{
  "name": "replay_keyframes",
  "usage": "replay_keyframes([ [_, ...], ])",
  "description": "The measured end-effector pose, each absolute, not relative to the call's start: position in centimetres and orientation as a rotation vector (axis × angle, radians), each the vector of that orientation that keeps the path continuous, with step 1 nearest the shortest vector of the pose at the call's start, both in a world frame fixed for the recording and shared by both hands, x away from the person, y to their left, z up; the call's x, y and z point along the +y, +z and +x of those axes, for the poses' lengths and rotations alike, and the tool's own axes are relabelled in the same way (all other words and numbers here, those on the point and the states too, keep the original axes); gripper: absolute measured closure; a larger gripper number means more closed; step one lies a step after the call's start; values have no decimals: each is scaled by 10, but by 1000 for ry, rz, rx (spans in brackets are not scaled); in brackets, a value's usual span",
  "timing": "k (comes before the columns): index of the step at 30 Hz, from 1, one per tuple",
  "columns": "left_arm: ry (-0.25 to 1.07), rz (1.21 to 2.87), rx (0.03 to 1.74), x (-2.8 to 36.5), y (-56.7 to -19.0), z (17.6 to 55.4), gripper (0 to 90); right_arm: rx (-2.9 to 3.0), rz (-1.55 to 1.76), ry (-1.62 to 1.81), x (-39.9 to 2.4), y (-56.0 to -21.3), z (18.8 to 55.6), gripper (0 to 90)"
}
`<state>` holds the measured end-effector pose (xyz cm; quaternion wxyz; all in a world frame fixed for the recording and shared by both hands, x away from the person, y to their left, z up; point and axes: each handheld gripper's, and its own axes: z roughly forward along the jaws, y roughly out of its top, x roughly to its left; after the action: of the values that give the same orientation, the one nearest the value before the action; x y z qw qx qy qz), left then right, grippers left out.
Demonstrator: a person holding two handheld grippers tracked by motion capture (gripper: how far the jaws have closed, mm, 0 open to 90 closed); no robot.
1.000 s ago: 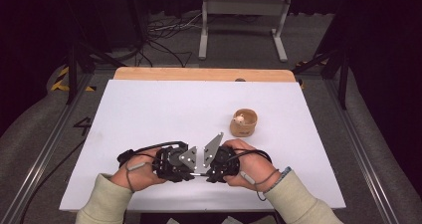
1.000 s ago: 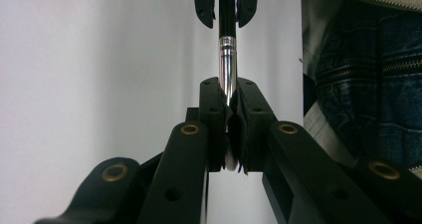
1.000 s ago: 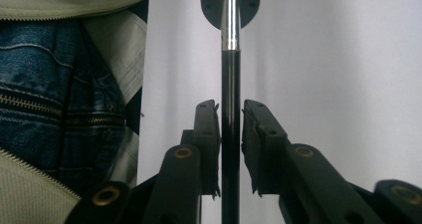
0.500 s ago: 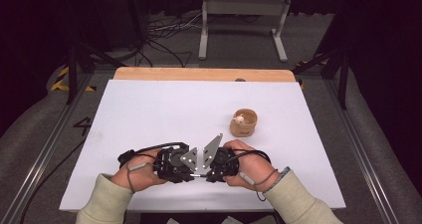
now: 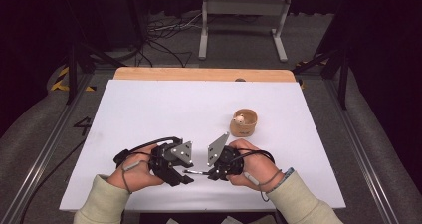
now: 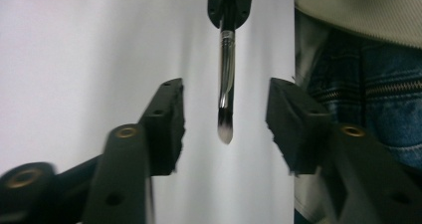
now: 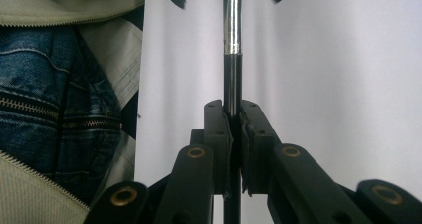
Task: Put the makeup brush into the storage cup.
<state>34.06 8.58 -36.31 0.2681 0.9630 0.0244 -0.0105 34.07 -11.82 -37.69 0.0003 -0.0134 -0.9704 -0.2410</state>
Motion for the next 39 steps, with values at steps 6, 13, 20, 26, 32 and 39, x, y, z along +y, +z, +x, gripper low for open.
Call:
replay_keyframes([
  [6,-21,2531,138,97,-359,342,362,-3045,-67,-808,-126,-373,340,838],
  [13,29,2440,240,114,-355,344,185,-3045,-94,-889,-140,-363,338,838],
  [20,89,2373,334,131,-358,342,81,-3045,-124,-1004,-153,-353,337,838],
  [26,121,2316,368,141,-362,343,66,-3045,-149,-1079,-159,-345,337,838],
  [32,131,2254,417,150,-368,341,65,-3037,-181,-1163,-163,-339,340,838],
  [39,187,2161,482,165,-374,340,57,-3029,-230,-1271,-166,-332,342,838],
])
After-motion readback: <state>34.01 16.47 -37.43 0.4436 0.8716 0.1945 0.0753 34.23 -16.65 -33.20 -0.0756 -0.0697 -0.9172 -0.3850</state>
